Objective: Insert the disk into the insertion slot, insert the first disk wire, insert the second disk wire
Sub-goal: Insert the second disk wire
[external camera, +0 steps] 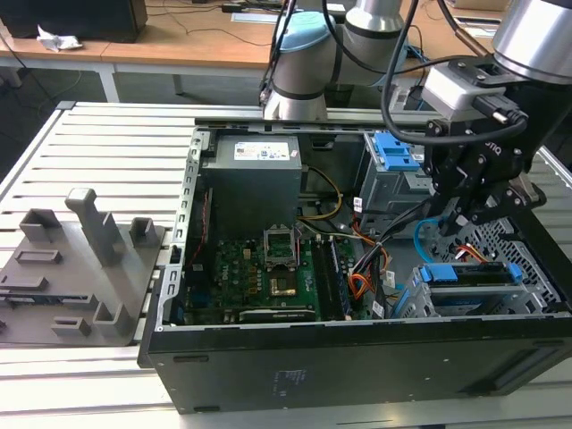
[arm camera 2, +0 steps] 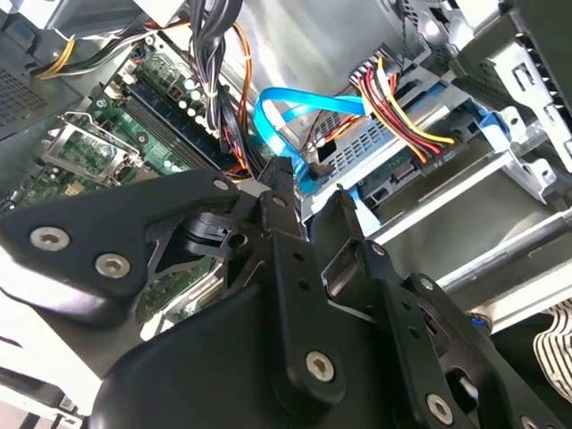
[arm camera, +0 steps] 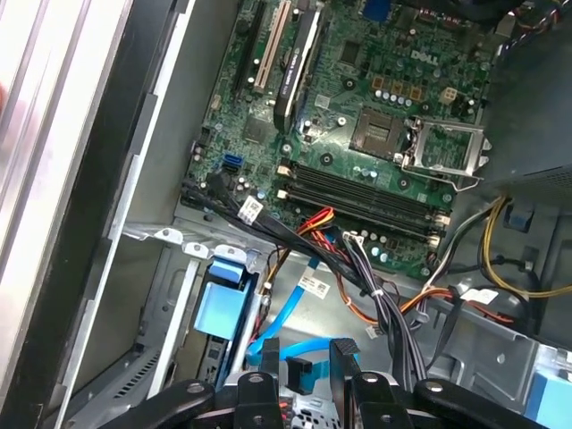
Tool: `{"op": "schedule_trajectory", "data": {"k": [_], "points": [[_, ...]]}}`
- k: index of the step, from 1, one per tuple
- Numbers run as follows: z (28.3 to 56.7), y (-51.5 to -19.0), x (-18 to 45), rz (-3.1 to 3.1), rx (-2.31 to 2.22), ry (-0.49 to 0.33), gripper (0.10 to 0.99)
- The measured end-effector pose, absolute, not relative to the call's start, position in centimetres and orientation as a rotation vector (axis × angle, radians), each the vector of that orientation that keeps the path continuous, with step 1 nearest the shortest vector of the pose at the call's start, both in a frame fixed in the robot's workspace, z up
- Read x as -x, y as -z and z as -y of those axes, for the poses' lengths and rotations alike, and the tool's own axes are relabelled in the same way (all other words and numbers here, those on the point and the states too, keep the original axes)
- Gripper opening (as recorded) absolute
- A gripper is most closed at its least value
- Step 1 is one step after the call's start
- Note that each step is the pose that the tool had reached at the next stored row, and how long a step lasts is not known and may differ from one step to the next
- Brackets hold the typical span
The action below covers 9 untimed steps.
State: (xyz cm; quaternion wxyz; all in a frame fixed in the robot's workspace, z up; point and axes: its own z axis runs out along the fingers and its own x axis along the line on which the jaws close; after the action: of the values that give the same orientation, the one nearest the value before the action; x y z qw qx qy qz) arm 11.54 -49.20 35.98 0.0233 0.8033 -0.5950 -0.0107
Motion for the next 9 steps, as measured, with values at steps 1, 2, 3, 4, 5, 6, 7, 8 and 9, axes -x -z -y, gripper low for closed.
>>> {"op": "schedule_trajectory", "data": {"k": [1, 2, 3, 4, 5, 6, 7, 8, 9], "points": [[49.19, -35.87, -11.54, 1.841, -2.486, 0.032, 0.361], [49.19, -35.88, -11.54, 1.841, -2.486, 0.031, 0.361], [49.19, -35.88, -11.54, 1.841, -2.486, 0.031, 0.361], [49.19, -35.87, -11.54, 1.841, -2.486, 0.031, 0.361], [49.19, -35.87, -11.54, 1.841, -2.486, 0.031, 0.361], [49.19, -35.87, -11.54, 1.841, -2.486, 0.031, 0.361], [49.19, -35.87, -11.54, 1.841, -2.486, 0.031, 0.349], [49.19, -35.87, -11.54, 1.841, -2.486, 0.031, 0.282], [49.19, -35.87, -11.54, 1.84, -2.486, 0.031, 0.165]]}}
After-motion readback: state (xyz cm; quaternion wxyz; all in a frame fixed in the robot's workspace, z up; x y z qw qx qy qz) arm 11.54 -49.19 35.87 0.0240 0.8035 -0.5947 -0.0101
